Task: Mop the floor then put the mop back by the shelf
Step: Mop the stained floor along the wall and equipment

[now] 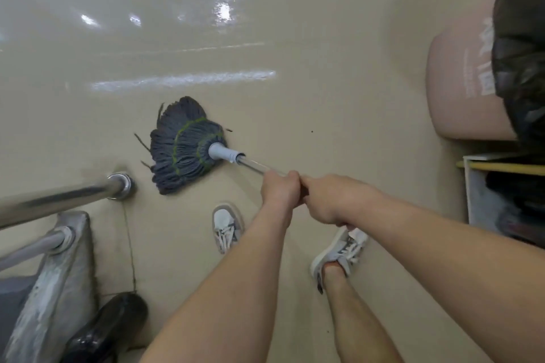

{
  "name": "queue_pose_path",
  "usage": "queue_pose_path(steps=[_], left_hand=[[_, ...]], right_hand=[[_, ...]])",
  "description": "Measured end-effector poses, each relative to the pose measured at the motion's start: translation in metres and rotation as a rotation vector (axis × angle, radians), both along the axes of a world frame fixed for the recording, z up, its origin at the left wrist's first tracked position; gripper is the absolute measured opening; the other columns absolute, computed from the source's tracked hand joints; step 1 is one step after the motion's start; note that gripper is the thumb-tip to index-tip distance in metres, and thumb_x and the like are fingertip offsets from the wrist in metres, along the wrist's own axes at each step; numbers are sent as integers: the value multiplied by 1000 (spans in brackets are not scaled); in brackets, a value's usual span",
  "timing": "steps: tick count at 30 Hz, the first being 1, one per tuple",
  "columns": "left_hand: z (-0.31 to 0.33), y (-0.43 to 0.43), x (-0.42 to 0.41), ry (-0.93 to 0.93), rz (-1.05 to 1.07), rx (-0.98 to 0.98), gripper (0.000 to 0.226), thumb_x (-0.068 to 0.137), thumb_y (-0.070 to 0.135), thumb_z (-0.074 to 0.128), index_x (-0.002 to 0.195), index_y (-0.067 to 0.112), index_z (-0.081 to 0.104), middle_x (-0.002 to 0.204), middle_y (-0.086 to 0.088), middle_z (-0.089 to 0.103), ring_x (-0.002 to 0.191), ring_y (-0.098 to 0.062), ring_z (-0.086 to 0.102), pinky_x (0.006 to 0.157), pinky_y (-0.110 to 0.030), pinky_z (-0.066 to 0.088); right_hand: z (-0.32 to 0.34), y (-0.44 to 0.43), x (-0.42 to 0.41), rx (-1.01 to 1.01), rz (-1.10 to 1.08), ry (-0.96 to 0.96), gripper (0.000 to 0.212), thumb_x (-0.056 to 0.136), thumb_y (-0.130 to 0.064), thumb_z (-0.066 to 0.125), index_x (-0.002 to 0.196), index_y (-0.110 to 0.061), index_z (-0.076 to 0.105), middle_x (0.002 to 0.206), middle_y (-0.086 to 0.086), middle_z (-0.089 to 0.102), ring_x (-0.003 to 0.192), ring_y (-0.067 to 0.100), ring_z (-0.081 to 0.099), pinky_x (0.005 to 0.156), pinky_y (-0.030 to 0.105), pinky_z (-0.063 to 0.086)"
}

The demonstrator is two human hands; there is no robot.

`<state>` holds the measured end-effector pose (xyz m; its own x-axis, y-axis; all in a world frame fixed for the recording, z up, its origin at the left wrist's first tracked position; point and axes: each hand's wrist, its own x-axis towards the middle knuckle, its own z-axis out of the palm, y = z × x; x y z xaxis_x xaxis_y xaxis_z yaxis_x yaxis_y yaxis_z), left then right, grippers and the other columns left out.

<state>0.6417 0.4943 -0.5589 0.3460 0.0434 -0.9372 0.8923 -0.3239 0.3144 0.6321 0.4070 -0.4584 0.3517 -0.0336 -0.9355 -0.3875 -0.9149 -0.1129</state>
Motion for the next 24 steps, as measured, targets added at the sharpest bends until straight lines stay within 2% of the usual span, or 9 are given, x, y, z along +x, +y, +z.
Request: queue_pose_path(steps=[2,3,6,11,14,16,18,19,24], left_hand=[[-3,-50,-17,-11,-76,-27,59,61,25,51,109,-8,59,97,-28,67,82,-41,67,61,-43,62],[-3,-73,-26,-13,-115,-41,58,63,27,51,111,-5,59,105,-28,68,92,-42,69,75,-48,62],[10,-147,-59,-6,-279,-89,54,73,27,51,117,-4,58,111,-23,68,101,-38,68,87,-45,58],[34,-244,-127,1,-558,-146,42,78,23,53,105,-8,63,102,-25,71,96,-38,69,83,-39,56],[42,-292,-164,39,-639,-228,17,81,17,54,89,3,57,89,-21,68,92,-36,68,80,-38,55],[47,-318,-174,70,-615,-279,8,83,11,53,89,8,47,74,-13,58,69,-25,66,59,-26,52],[49,-333,-177,103,-519,-294,15,86,2,50,96,7,41,70,-8,48,42,-10,56,37,-18,40],[48,-334,-177,109,-470,-300,18,86,1,50,99,6,40,72,-9,47,39,-9,54,34,-18,38],[22,-308,-144,6,-401,-222,22,83,3,53,102,6,42,85,-13,50,61,-18,50,47,-24,41]], right_hand=[[1,-44,-22,-58,-45,-20,43,95,-20,40,137,-28,42,72,0,43,45,15,49,35,25,33],[2,-66,-34,-78,-74,-15,42,95,-20,39,136,-29,42,72,0,44,46,16,49,35,24,34],[8,-135,-76,-106,-252,35,40,95,-21,36,132,-33,43,75,5,54,41,20,53,35,21,42],[15,-220,-164,-136,-668,107,36,96,-28,35,129,-40,42,73,13,56,39,19,48,39,22,42],[17,-261,-207,-197,-703,112,41,96,-28,35,134,-41,36,76,11,60,41,20,54,43,23,44],[16,-281,-221,-272,-684,93,43,95,-28,36,136,-42,35,78,10,61,44,20,57,43,22,43],[17,-289,-223,-298,-665,63,43,94,-29,38,136,-39,38,80,8,61,49,22,59,43,24,44],[19,-289,-220,-294,-682,47,41,94,-28,39,133,-37,41,81,8,60,51,23,60,44,25,47],[16,-264,-178,-183,-708,-15,42,92,-23,40,132,-33,44,80,4,56,48,23,61,38,22,44]])
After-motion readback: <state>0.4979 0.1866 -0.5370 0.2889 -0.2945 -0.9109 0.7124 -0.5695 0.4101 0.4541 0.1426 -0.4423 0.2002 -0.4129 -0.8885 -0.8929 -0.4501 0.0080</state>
